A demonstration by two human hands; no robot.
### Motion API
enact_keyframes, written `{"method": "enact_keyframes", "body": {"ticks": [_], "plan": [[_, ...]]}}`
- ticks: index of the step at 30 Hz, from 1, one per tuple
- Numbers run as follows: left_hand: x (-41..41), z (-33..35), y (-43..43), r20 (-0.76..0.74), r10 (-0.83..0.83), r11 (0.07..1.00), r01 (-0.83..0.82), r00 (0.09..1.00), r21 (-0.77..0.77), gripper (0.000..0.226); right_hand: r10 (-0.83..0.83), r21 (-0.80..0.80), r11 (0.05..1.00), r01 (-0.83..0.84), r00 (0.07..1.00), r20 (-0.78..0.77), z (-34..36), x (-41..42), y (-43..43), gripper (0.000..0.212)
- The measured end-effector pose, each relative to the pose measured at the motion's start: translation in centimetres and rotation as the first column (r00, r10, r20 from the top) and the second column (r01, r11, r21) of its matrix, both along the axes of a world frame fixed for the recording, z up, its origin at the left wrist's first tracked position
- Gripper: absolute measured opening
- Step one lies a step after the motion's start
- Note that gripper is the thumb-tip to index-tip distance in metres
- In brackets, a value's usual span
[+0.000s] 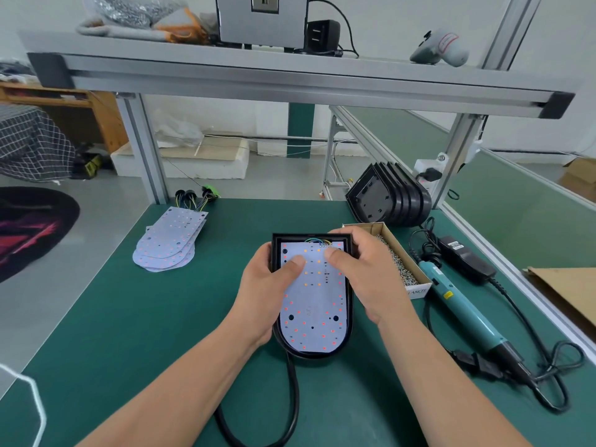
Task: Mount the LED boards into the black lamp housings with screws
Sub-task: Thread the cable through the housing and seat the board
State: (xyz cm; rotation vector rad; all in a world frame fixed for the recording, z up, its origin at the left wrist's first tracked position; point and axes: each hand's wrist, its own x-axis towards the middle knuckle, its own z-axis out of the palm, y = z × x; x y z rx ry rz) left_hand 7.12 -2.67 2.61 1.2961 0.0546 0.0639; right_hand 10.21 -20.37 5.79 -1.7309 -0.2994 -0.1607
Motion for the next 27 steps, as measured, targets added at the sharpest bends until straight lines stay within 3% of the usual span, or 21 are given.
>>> {"method": "enact_keyframes", "body": {"ticks": [2, 6, 8, 13, 15, 20, 24, 27], "plan": [[-0.1, 0.0, -0.1, -0.007, -0.017, 1.0, 0.016, 1.0, -0.026, 0.035, 0.025, 0.047, 0.999, -0.023, 0.999, -0.043, 0.1, -0.1, -0.1, 0.022], [0.1, 0.2, 0.3, -0.013, -0.025, 0.993, 0.023, 1.0, -0.117, 0.04, 0.197, 0.355, 0.929, -0.101, 0.95, -0.244, 0.3, -0.1, -0.4, 0.048], [0.0, 0.3, 0.4, -0.013, -0.042, 0.985, 0.039, 0.999, -0.168, 0.041, 0.192, 0.28, 0.952, -0.125, 0.954, -0.229, 0.1, -0.2, -0.3, 0.035], [-0.1, 0.2, 0.5, 0.006, -0.091, 0.972, 0.09, 0.996, -0.215, 0.043, 0.256, 0.082, 0.966, -0.243, 0.934, -0.248, -1.0, -1.3, 0.5, 0.036], [-0.3, 0.2, 0.4, 0.001, -0.107, 0.973, 0.105, 0.994, -0.207, 0.043, 0.217, 0.053, 0.976, -0.21, 0.949, -0.229, -0.5, -1.7, 0.8, 0.033], [-0.6, 0.2, -0.2, 0.003, -0.132, 0.967, 0.13, 0.991, -0.22, 0.039, 0.179, 0.214, 0.968, -0.129, 0.956, -0.233, -0.8, -0.9, 1.0, 0.051], [-0.7, 0.6, -0.1, 0.015, -0.125, 0.968, 0.125, 0.992, -0.218, 0.038, 0.131, 0.3, 0.953, -0.048, 0.956, -0.263, -1.2, -0.3, 1.3, 0.052], [-0.7, 0.7, -0.1, 0.003, -0.124, 0.967, 0.121, 0.992, -0.224, 0.04, 0.196, 0.355, 0.929, -0.099, 0.949, -0.248, -1.2, -0.6, 1.4, 0.046]]}}
